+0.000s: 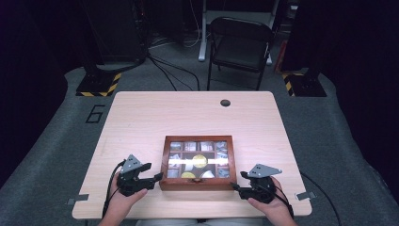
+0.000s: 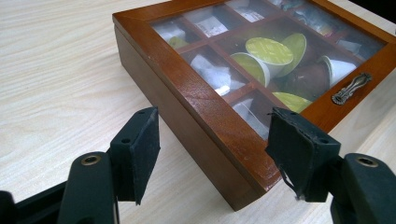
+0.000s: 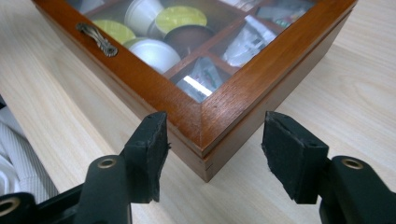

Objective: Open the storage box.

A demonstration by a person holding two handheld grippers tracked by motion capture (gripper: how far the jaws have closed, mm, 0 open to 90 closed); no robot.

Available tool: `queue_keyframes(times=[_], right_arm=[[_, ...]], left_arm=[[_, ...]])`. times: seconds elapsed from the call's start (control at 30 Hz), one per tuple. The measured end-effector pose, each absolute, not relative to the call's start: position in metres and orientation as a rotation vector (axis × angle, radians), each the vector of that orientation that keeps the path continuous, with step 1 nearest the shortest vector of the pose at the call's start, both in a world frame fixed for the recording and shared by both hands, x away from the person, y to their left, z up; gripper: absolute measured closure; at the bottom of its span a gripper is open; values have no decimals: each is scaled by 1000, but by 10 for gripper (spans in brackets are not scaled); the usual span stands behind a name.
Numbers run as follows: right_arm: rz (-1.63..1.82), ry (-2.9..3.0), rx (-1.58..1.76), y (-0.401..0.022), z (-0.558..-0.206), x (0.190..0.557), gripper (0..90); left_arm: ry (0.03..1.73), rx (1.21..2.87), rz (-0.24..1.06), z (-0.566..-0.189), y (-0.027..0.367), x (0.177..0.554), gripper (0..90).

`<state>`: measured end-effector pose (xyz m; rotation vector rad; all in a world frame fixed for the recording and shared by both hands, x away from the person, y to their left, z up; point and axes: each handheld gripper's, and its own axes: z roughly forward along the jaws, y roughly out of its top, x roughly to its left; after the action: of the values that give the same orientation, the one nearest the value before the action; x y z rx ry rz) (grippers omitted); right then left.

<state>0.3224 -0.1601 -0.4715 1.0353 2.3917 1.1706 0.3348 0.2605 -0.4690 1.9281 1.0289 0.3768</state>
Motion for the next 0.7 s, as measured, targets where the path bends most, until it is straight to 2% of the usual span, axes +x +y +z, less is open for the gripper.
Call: queue_keyframes(times=[0.7], right_arm=[[1090, 2468, 1017, -151, -484, 326, 470]], left_arm=[[1028, 1931, 362, -469, 260, 334, 344]])
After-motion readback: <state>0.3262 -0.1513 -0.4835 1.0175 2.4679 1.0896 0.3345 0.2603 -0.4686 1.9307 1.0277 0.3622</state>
